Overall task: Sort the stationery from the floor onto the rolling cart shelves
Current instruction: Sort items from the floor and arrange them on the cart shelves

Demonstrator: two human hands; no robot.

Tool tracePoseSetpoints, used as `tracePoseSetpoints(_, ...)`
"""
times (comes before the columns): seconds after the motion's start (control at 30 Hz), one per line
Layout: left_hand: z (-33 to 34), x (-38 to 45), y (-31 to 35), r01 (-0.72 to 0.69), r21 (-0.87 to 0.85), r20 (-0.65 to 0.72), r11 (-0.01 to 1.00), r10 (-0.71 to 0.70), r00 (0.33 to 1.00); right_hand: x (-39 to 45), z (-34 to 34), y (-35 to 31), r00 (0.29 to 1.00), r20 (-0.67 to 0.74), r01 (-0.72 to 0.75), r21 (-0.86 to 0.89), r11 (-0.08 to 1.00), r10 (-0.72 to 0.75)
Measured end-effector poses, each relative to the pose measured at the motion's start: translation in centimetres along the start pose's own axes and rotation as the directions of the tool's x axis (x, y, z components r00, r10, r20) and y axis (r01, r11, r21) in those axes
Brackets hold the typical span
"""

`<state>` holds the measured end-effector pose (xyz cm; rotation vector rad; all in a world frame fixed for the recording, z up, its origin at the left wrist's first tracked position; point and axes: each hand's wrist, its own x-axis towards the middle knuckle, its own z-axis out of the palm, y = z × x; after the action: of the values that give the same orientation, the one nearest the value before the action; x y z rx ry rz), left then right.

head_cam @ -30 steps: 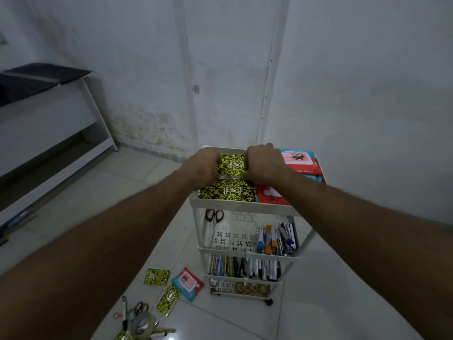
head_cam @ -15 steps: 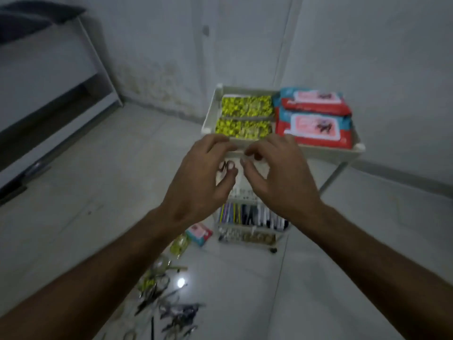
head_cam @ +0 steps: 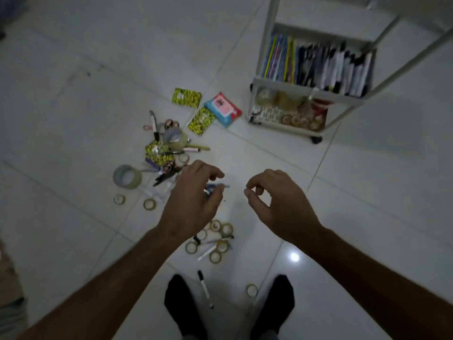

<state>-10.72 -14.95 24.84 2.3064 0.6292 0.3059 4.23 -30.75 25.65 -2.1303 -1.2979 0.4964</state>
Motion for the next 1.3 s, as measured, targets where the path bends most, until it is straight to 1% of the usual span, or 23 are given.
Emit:
tracePoseSetpoints(0.17, 7.1, -6.4, -8.8, 0.138, -0.052, 0.076, 0.989, -0.134, 0.988, -3.4, 12.5, 5.7, 0.981, 0.158, -0.126, 0.055, 0.990, 0.116)
tracePoseSetpoints(0.27, 11.6, -9.5, -13.5, 0.260, -0.056, 0.129, 0.964, -0.252, 0.959, -5.0, 18.8, 9.2, 0.940, 0.251, -0.248, 0.044, 0.968, 0.230)
tracePoseSetpoints(0.37, 15.9, -11.7, -17.6, 0.321, -0.005, 0.234, 0.947, -0.311, 0.921, -6.2, 23.9, 12.2, 0.894, 0.300, -0.350, 0.006, 0.937, 0.332)
tracePoseSetpoints(0.43, 18.4, -12.3, -20.0, 0.311, 0.074, 0.305, 0.948, -0.318, 0.898, -6.7, 26.8, 13.7, 0.870, 0.313, -0.394, -0.024, 0.919, 0.381)
tracePoseSetpoints(0.5, 20.5, -12.4, -21.5, 0.283, 0.158, 0.349, 0.946, -0.322, 0.880, -7.0, 29.2, 14.8, 0.858, 0.324, -0.406, -0.049, 0.912, 0.399)
tracePoseSetpoints(0.6, 22.8, -12.0, -22.9, 0.194, 0.281, 0.388, 0.940, -0.297, 0.873, -7.0, 31.7, 15.8, 0.854, 0.314, -0.415, -0.071, 0.907, 0.415)
tracePoseSetpoints(0.7, 24.2, -11.8, -24.1, 0.115, 0.307, 0.420, 0.945, -0.243, 0.875, -6.9, 33.2, 16.5, 0.853, 0.306, -0.406, -0.119, 0.906, 0.422)
tracePoseSetpoints(0.77, 24.6, -11.8, -24.8, 0.092, 0.295, 0.426, 0.951, -0.217, 0.879, -6.9, 33.7, 17.0, 0.863, 0.300, -0.387, -0.125, 0.914, 0.407)
tracePoseSetpoints(0.87, 24.7, -11.6, -25.3, 0.084, 0.216, 0.400, 0.973, -0.167, 0.901, -6.7, 33.2, 17.9, 0.879, 0.293, -0.364, -0.094, 0.927, 0.375)
tracePoseSetpoints(0.97, 24.5, -10.3, -25.0, 0.086, 0.151, 0.382, 0.985, -0.138, 0.914, -5.8, 31.4, 19.0, 0.899, 0.259, -0.351, -0.053, 0.935, 0.352)
tracePoseSetpoints(1.07, 23.6, -7.5, -24.5, 0.068, 0.127, 0.382, 0.990, -0.112, 0.917, -4.1, 29.0, 20.1, 0.916, 0.274, -0.295, -0.037, 0.955, 0.293)
tracePoseSetpoints(1.17, 22.1, -4.1, -23.9, 0.058, 0.066, 0.392, 0.996, -0.079, 0.917, -2.1, 26.3, 20.2, 0.923, 0.297, -0.259, 0.006, 0.966, 0.246)
tracePoseSetpoints(1.3, 19.9, -1.3, -23.5, 0.056, -0.033, 0.408, 0.998, -0.038, 0.912, -1.8, 24.7, 18.9, 0.922, 0.374, -0.141, 0.078, 0.987, 0.102)
